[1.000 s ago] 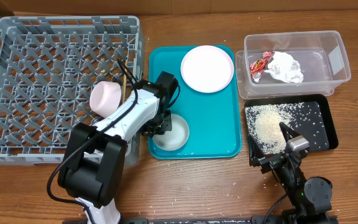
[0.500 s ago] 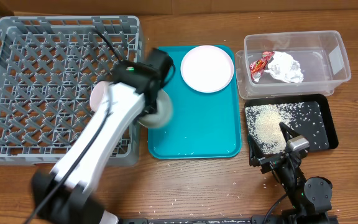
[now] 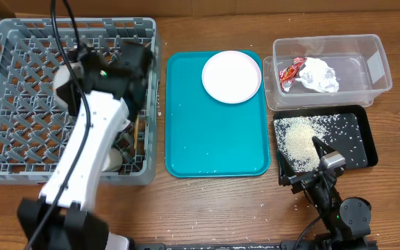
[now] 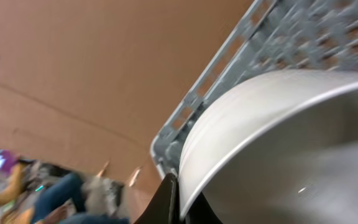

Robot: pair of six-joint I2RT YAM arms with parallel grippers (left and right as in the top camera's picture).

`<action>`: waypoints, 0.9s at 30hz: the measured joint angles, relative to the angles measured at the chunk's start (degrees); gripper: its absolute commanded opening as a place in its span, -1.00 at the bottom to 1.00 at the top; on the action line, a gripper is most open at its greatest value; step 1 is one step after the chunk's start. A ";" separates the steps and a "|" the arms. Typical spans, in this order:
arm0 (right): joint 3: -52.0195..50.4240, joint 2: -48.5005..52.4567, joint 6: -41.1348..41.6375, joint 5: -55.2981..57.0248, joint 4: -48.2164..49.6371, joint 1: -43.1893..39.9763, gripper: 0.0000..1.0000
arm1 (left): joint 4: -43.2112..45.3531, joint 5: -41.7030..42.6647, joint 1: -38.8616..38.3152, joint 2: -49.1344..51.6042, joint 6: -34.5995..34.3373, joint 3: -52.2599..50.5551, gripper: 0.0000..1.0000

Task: Sort waste into correct bins and load items into the dishwasher

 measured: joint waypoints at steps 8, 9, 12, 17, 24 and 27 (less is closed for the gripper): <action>0.00 0.00 0.00 0.00 0.02 0.00 0.99 | 4.48 0.09 7.45 8.15 1.75 -0.94 -0.92; 0.00 0.00 0.02 0.02 0.00 0.00 0.99 | 5.44 0.68 8.09 9.25 2.40 -0.94 -0.92; 0.00 0.00 0.00 0.02 0.04 0.00 0.99 | 6.60 2.19 8.41 12.07 3.76 -0.94 -0.90; 0.00 0.00 0.00 0.00 0.04 0.00 0.99 | 6.95 1.01 8.41 16.63 4.79 -0.94 -0.91; 0.00 0.00 0.00 0.02 0.02 0.00 0.99 | 5.99 0.44 8.28 16.74 6.05 -0.92 -0.92; 0.00 0.00 0.00 0.00 0.02 0.00 0.99 | 4.70 0.15 7.91 16.74 6.08 -0.92 -0.67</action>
